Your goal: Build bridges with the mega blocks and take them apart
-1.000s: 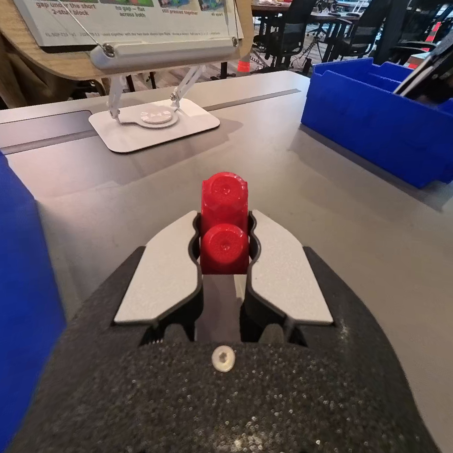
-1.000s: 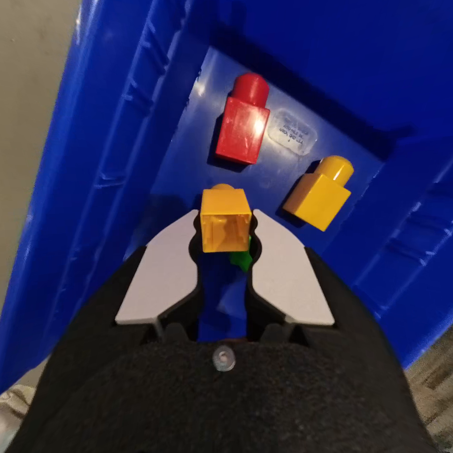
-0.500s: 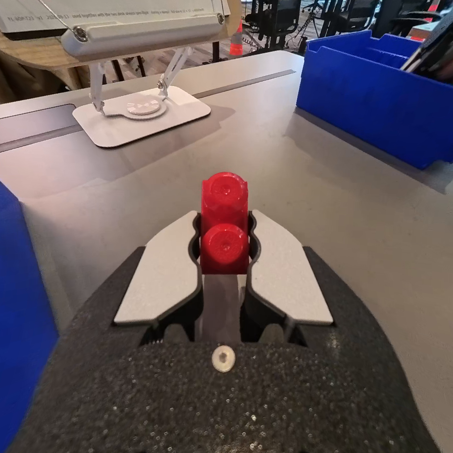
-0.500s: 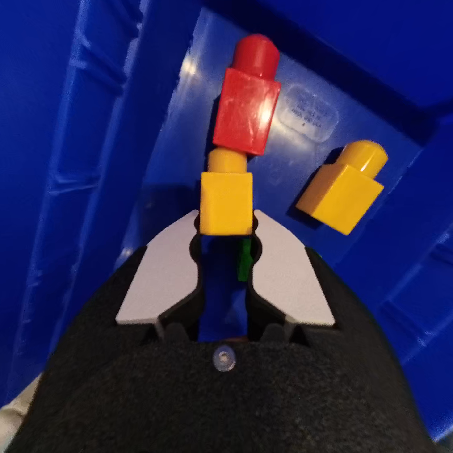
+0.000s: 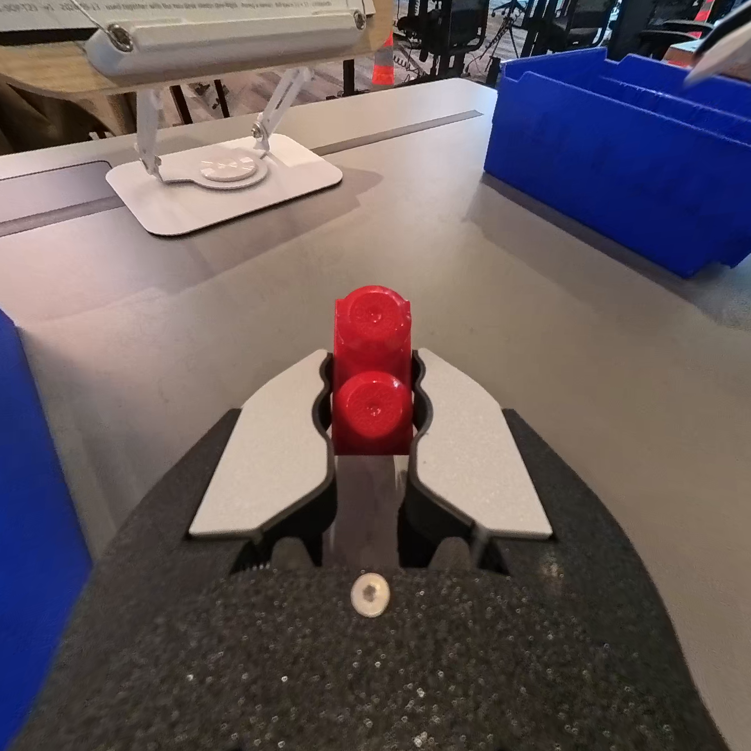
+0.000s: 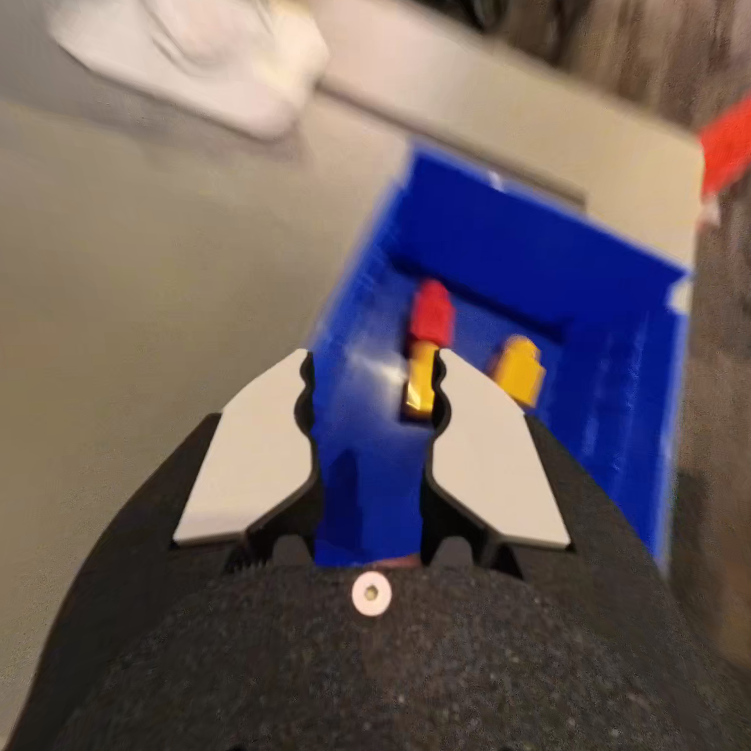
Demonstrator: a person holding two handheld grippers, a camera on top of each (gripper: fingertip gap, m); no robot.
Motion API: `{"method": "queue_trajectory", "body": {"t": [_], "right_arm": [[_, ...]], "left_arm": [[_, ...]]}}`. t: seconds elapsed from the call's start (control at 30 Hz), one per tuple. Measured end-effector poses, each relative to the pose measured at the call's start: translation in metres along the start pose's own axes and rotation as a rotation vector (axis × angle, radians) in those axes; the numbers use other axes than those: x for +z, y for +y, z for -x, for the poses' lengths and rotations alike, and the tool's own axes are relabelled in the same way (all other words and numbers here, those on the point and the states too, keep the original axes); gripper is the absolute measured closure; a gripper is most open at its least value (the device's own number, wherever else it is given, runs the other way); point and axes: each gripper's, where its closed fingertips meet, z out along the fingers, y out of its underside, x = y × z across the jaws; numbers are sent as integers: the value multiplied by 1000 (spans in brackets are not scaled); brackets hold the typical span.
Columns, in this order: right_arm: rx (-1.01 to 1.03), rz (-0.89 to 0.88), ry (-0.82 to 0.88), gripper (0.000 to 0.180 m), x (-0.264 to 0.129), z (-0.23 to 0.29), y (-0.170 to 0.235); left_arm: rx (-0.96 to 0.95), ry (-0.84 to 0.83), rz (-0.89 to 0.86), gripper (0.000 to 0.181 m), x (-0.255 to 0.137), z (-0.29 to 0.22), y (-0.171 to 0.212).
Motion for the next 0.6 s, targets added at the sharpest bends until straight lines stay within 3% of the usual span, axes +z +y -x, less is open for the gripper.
{"method": "queue_trajectory", "body": {"t": [0.03, 0.13, 0.2, 0.3, 0.5, 0.53, 0.6], "right_arm": [[5, -141, -83, 124, -17, 33, -17], [17, -436, -514, 137, -53, 161, -34], [67, -479, -724, 133, -50, 224, -19], [71, -469, -764, 128, -25, 257, 6], [5, -454, -773, 130, -16, 256, 22], [-6, -448, -792, 130, -16, 257, 24], [-55, -415, -857, 129, -19, 266, 26]], "left_arm": [[3, -1, -1, 145, 0, 0, 0], [29, -12, -3, 145, 1, -1, -1], [43, -14, -1, 145, 1, -2, -1], [41, -3, 7, 145, 2, -3, 0], [31, 43, 24, 145, 2, -7, 3], [30, 89, 19, 145, 2, -12, 2], [31, 344, 78, 145, -2, -39, -3]]}}
